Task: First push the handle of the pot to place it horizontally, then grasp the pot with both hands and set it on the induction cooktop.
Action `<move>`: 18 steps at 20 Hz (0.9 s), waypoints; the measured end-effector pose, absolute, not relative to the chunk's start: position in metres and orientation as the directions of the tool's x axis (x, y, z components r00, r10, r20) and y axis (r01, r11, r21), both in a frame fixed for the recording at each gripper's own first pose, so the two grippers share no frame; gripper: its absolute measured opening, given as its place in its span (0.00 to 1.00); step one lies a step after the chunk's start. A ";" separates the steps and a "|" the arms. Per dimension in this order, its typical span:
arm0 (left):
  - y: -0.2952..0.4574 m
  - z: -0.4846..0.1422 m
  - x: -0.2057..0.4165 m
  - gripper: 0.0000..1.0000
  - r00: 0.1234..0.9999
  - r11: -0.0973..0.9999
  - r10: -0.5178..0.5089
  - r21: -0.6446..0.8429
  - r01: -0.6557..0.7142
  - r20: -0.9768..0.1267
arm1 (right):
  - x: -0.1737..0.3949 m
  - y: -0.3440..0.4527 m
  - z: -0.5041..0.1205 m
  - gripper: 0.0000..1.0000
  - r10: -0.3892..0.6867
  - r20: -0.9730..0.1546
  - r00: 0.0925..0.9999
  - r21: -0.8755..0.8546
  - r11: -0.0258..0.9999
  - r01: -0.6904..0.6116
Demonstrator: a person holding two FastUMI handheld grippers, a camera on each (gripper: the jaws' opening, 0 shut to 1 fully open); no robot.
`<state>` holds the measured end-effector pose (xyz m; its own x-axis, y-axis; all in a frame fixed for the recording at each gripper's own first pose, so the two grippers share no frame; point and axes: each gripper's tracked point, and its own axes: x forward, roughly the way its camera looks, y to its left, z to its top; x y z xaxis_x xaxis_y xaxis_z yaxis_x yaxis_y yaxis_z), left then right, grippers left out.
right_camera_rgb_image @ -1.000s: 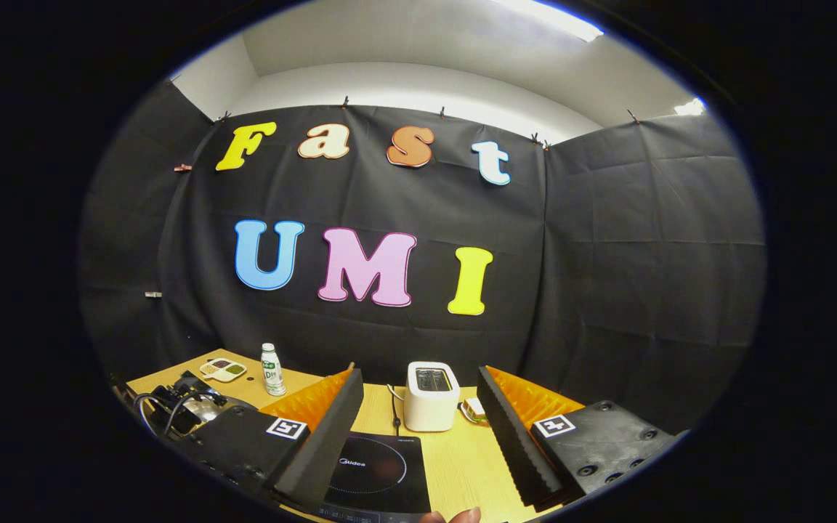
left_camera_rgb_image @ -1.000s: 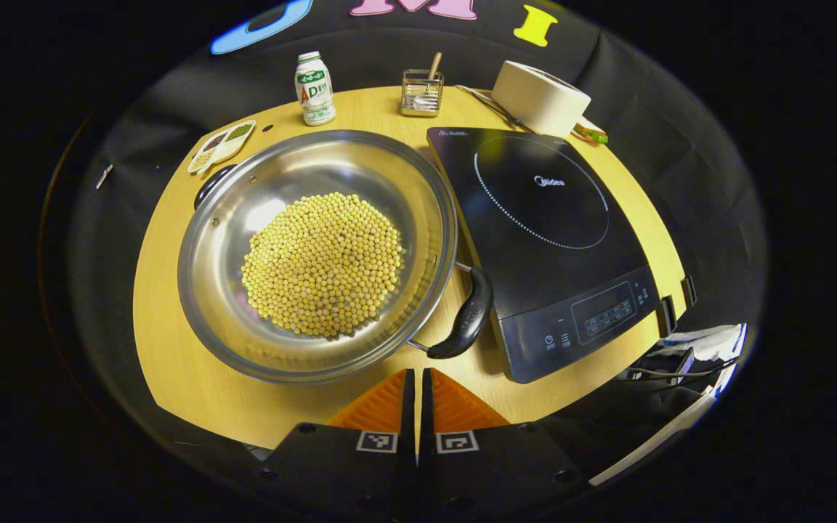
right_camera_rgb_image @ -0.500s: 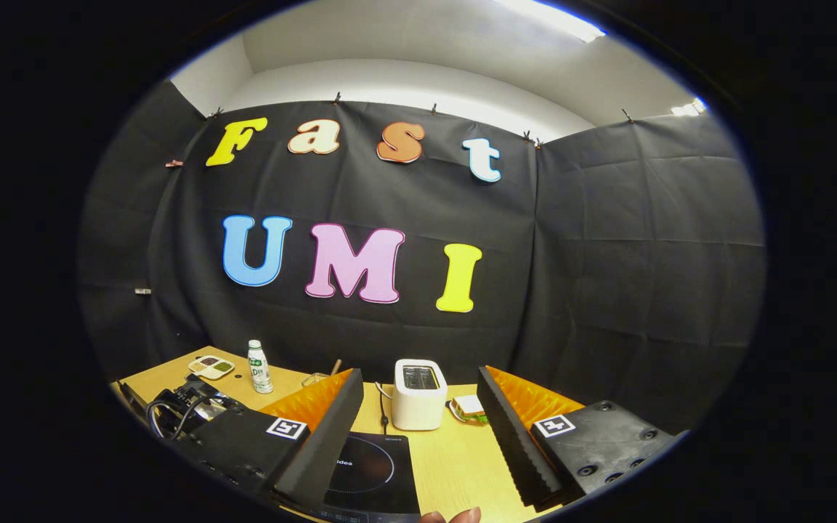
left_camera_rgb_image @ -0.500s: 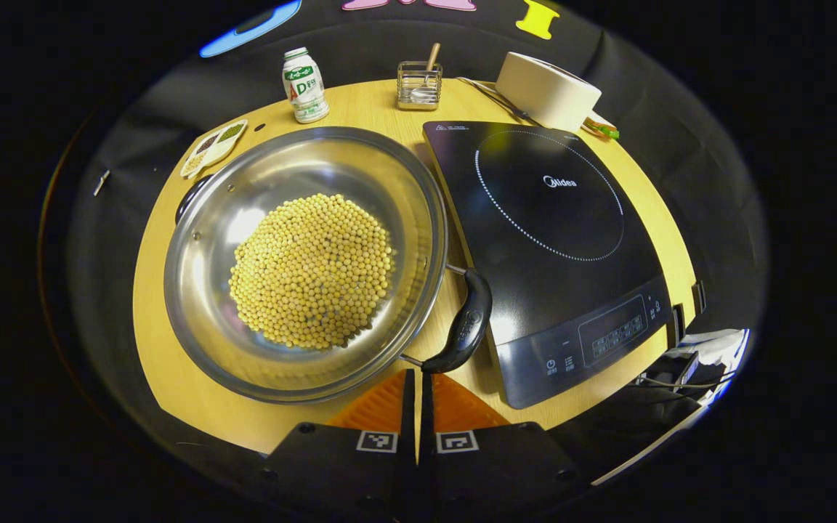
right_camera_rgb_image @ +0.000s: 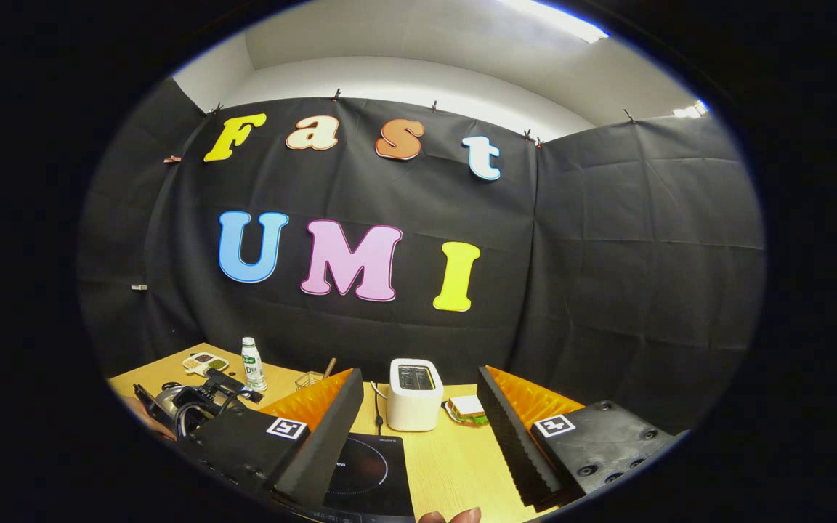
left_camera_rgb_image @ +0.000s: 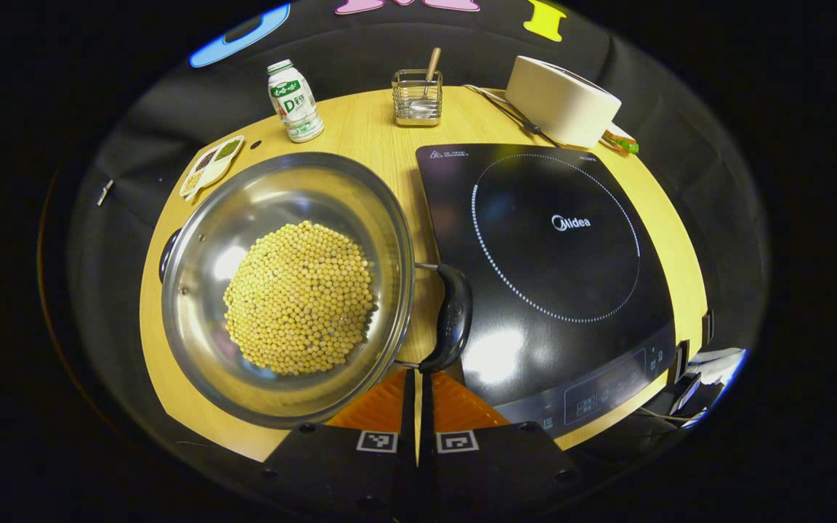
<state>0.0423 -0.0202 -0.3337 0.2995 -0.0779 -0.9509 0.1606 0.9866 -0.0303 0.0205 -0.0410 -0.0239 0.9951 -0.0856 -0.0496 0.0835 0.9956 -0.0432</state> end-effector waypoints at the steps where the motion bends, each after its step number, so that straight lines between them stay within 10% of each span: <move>1: -0.022 -0.334 0.049 0.05 0.303 0.987 -0.074 -0.027 0.158 -0.950 | 0.021 -0.043 -0.024 0.97 -0.088 -0.049 0.995 -0.046 0.995 0.085; 18: -0.033 -0.329 0.086 0.05 0.380 0.993 -0.095 -0.061 0.101 -0.920 | 0.039 -0.034 -0.039 0.97 -0.080 -0.106 0.991 -0.044 0.996 0.075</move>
